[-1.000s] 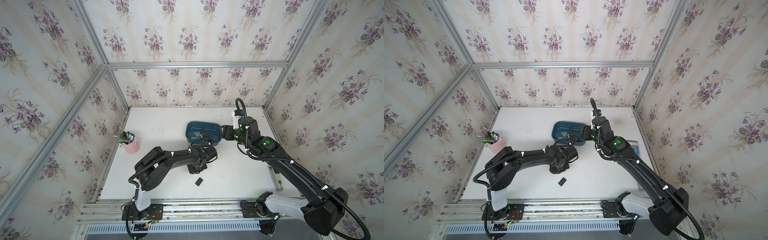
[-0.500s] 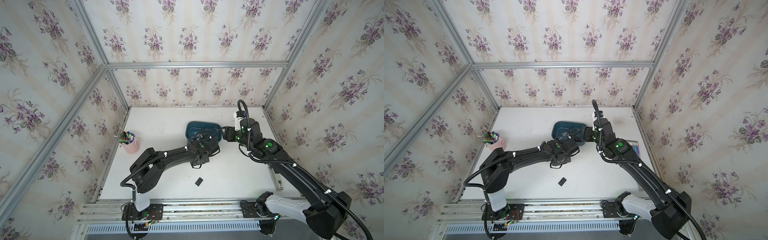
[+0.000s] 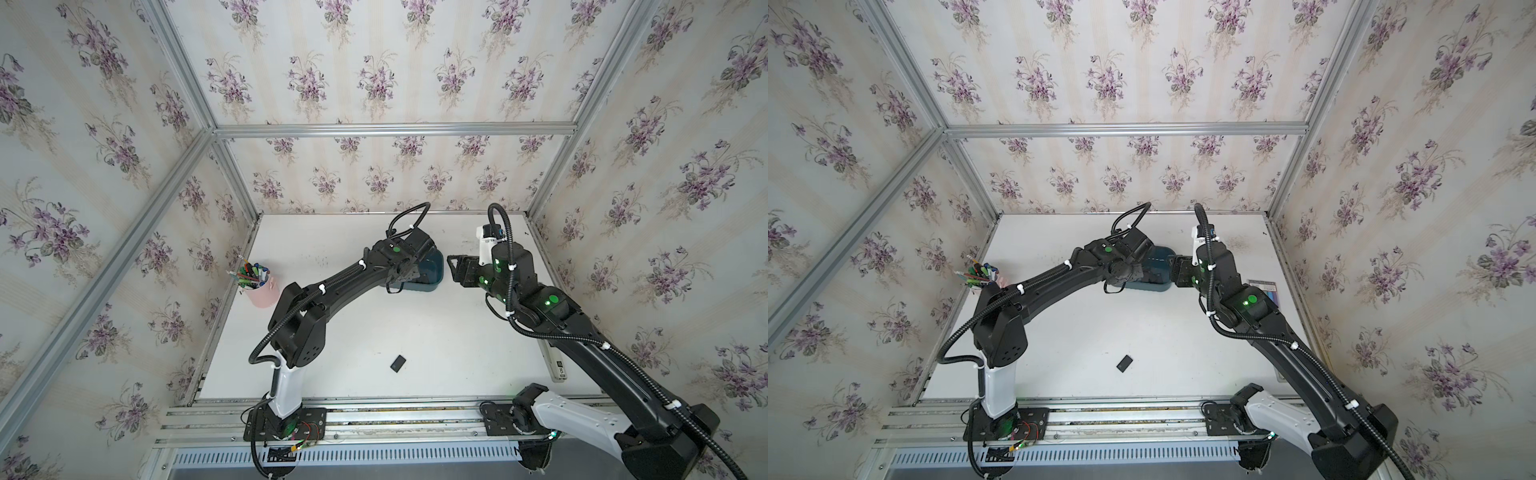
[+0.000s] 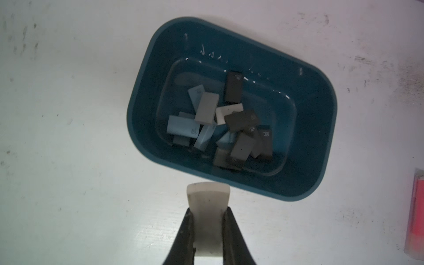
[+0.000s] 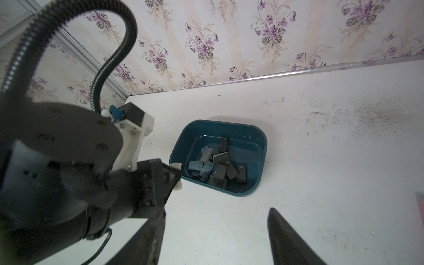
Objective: Put the eraser in the storage box
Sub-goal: Place the eraser in the storage box.
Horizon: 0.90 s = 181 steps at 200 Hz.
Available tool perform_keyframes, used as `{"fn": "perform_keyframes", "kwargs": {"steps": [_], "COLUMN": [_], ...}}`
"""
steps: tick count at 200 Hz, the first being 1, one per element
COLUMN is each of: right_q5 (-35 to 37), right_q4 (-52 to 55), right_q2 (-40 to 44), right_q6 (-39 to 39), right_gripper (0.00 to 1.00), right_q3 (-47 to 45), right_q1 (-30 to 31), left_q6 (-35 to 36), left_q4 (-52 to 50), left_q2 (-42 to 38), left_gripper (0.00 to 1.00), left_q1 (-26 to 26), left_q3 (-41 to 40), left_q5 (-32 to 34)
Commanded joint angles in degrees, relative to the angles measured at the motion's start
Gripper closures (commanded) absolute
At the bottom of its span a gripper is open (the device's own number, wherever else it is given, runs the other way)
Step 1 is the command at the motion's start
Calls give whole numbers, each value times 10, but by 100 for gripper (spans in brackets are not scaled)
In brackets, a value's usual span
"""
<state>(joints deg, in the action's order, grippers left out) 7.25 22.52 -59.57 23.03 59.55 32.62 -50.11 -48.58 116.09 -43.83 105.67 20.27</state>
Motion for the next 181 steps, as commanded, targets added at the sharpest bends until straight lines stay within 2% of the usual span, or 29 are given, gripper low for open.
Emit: {"fn": "perform_keyframes", "kwargs": {"steps": [1, 22, 36, 57, 65, 94, 108, 123, 135, 153, 173, 181], "right_q5": [4, 0, -8, -17, -17, -17, -20, -21, -22, -26, -26, -26], "right_q4": [4, 7, 8, 10, 8, 6, 5, 3, 3, 3, 4, 4], "right_q2": [12, 22, 27, 37, 41, 47, 48, 49, 47, 44, 43, 43], "right_q6": [8, 10, 13, 18, 18, 18, 19, 18, 18, 18, 19, 19], "right_gripper": [30, 30, 30, 30, 30, 30, 30, 30, 30, 30, 30, 30], "right_q3": [-8, -14, -17, -21, -26, -36, -36, -37, -36, -33, -34, -33], "right_q1": [0, 1, 1, 2, 2, 2, 3, 3, 3, 3, 4, 5], "left_q6": [46, 56, 68, 82, 87, 88, 87, 85, 84, 86, 88, 89], "left_q4": [-29, -40, -50, -58, -55, -49, -51, -52, -52, -54, -53, -51], "left_q2": [46, 102, 138, 178, 185, 206, 211, 214, 215, 217, 216, 215], "left_gripper": [100, 100, 87, 81, 77, 75, 71, 60, 57, 46, 25, 23], "left_q1": [18, 33, 43, 54, 54, 61, 61, 60, 61, 61, 60, 61], "left_q3": [59, 113, 154, 204, 211, 218, 217, 215, 211, 210, 210, 210], "left_q5": [-2, -7, -14, -29, -24, -41, -46, -50, -52, -53, -55, -57]}}
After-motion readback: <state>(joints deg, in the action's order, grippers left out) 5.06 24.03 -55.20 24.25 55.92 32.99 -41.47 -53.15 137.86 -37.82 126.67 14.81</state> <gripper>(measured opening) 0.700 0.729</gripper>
